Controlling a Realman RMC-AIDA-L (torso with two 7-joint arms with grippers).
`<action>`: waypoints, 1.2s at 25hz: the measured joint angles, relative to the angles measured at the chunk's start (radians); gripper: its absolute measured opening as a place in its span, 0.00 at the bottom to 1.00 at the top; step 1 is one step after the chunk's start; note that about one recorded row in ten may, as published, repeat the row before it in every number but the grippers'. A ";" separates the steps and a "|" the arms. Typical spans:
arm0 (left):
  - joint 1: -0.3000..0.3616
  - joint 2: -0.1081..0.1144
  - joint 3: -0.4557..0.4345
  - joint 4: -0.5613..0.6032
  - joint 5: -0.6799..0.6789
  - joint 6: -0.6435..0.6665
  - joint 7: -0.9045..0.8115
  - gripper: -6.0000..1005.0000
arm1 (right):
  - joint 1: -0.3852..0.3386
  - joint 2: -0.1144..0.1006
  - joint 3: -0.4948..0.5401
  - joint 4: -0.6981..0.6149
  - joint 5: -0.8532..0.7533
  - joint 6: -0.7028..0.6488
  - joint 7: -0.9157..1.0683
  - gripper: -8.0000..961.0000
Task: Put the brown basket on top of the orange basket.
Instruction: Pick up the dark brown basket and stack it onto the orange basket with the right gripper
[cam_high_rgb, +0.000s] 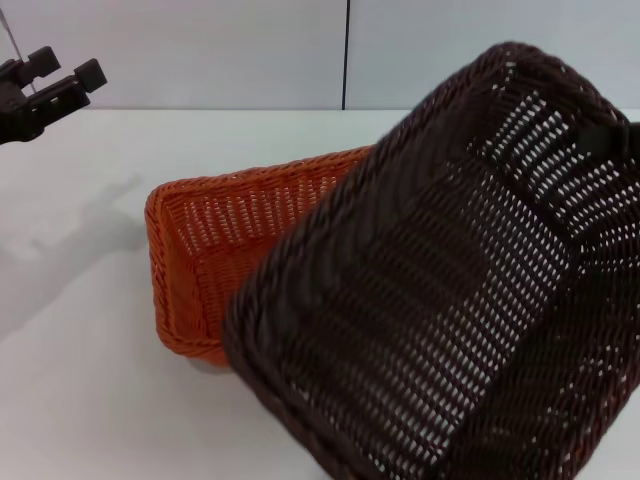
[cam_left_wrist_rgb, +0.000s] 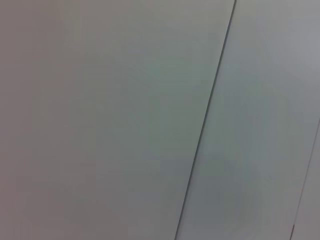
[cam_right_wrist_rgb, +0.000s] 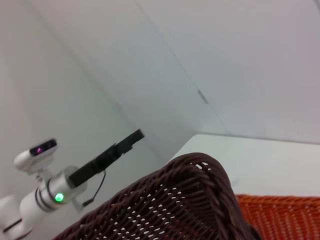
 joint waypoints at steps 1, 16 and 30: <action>0.000 0.000 0.001 0.000 0.000 -0.001 0.000 0.86 | 0.001 0.000 -0.001 0.001 0.004 0.009 0.009 0.18; 0.005 -0.002 0.008 -0.014 0.000 -0.005 0.000 0.86 | -0.012 0.061 0.004 -0.006 0.080 0.130 0.091 0.18; 0.014 0.003 -0.010 -0.012 -0.003 -0.007 0.011 0.86 | -0.025 0.133 -0.006 -0.009 0.087 0.287 0.094 0.18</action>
